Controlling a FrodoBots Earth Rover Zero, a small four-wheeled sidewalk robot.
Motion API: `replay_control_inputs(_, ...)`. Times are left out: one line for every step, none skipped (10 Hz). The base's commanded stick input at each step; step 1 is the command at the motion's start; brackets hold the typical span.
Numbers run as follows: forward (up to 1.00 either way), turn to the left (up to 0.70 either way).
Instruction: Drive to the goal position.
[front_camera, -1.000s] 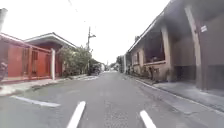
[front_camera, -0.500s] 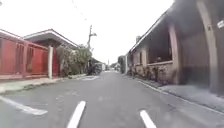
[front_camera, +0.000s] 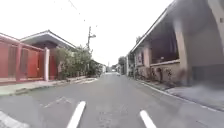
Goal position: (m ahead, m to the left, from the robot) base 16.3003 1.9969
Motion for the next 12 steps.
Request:
replay_control_inputs(0.85,0.0)
replay_control_inputs(0.85,0.0)
replay_control_inputs(0.85,0.0)
replay_control_inputs(0.85,0.0)
replay_control_inputs(0.85,0.0)
replay_control_inputs(0.85,0.0)
replay_control_inputs(0.85,0.0)
replay_control_inputs(0.85,0.0)
replay_control_inputs(0.85,0.0)
replay_control_inputs(0.85,0.0)
replay_control_inputs(0.85,0.0)
replay_control_inputs(0.85,0.0)
